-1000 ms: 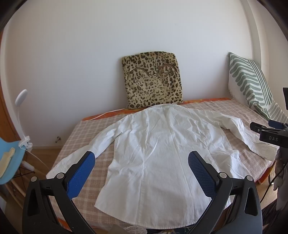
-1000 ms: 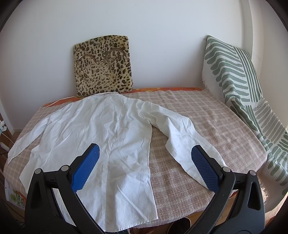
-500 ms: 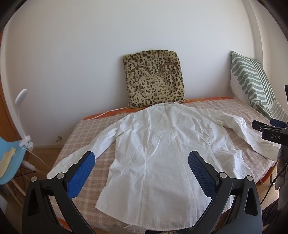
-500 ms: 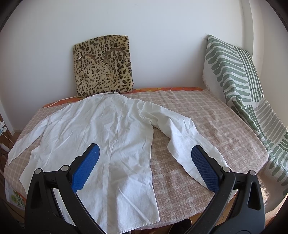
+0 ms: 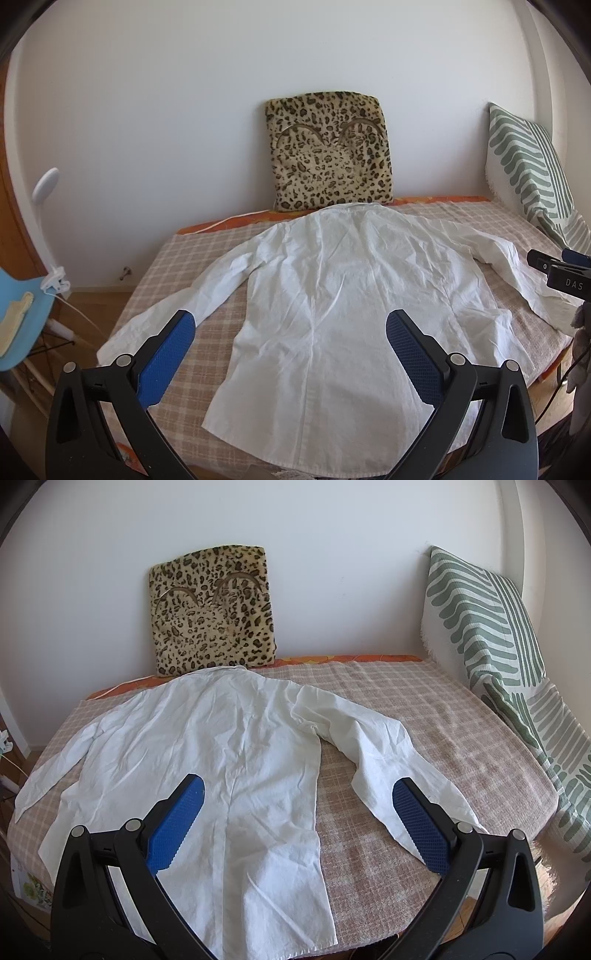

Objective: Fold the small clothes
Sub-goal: 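Move the left tool to the white shirt's sleeve cuff and grasp it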

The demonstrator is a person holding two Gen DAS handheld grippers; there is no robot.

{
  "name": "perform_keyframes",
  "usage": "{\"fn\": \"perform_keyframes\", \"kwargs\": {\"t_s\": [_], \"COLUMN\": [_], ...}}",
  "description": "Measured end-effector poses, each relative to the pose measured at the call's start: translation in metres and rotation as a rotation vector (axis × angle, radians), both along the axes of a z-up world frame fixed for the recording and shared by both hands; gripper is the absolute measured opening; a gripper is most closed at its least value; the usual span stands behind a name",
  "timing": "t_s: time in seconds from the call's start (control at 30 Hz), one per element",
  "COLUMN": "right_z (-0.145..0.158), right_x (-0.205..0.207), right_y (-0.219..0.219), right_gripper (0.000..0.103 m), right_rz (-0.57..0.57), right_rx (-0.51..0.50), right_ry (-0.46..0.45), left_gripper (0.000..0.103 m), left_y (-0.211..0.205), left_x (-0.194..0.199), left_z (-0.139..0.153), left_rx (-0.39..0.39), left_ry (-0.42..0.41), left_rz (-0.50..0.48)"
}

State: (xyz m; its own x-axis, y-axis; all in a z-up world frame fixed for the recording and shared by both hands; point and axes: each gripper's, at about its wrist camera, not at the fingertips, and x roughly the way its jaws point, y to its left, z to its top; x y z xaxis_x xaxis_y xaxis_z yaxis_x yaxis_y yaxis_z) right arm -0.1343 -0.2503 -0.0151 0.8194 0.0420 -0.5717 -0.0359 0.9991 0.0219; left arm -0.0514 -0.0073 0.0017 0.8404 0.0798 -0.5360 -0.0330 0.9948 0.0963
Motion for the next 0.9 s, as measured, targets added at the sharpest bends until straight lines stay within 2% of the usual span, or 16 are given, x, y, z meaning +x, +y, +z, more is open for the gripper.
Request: {"fn": "perform_keyframes", "kwargs": {"t_s": [0.13,0.43,0.57,0.7,0.8,0.9], "right_z": [0.000,0.007,0.009,0.010,0.013,0.016], "right_x": [0.011,0.017,0.019,0.023,0.029,0.037], "right_y": [0.007,0.035,0.055,0.070,0.080,0.086], "right_gripper": [0.103,0.103,0.103,0.103,0.103,0.103], "right_rz": [0.017,0.110,0.170,0.207,0.223,0.225], "right_rx": [-0.002,-0.007,-0.019,-0.016,0.007,0.042], "right_ry": [-0.009,-0.040,-0.043,-0.036,-0.032,-0.026], "left_gripper": [0.103,0.103,0.103,0.103,0.103,0.096], "left_y": [0.008,0.042,0.063,0.086,0.106,0.132], "left_x": [0.006,0.012,0.015,0.013,0.013,0.015], "left_z": [-0.001,0.005,0.000,-0.002,-0.002,-0.006], "left_rx": [0.009,-0.039,-0.088,-0.128,-0.131,-0.149], "left_ry": [0.003,-0.001,0.020,0.006,0.002,0.014], "left_rz": [0.012,0.054,0.077,0.081,0.122,0.175]}}
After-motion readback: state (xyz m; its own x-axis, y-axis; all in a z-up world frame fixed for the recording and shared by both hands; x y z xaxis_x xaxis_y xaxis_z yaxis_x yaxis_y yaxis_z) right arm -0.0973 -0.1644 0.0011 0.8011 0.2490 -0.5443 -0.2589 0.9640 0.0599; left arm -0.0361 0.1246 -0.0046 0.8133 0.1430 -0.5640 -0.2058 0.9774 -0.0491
